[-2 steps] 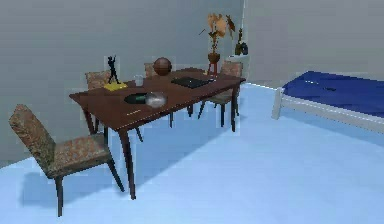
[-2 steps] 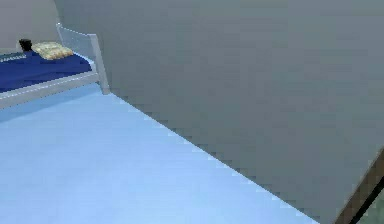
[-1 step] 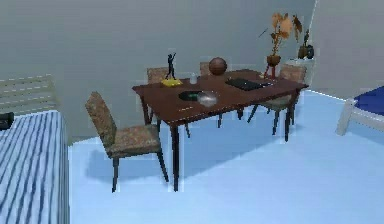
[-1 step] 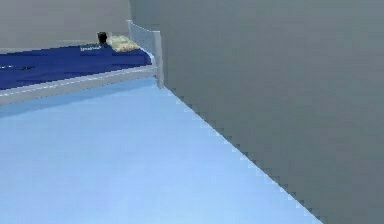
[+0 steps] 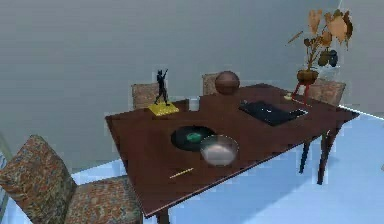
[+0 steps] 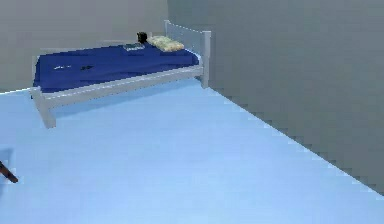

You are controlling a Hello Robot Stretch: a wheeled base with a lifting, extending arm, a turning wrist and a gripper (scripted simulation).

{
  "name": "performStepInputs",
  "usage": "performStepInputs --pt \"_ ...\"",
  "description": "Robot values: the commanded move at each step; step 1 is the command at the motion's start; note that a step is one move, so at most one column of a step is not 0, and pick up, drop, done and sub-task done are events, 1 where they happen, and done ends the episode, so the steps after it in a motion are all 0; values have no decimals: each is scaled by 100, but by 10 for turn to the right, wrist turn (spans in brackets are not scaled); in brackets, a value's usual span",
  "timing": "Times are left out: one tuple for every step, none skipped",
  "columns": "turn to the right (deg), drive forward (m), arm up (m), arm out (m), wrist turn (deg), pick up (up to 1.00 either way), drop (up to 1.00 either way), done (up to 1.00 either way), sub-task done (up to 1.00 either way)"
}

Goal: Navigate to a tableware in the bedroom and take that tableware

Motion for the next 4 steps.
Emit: performStepInputs --pt "-450 0 0 0 0 0 0 0 0" --pt "-330 0 0 0 0 0 0 0 0" --pt "0 0 50 0 0 0 0 0 0" --pt "0 0 38 0 0 0 0 0 0"
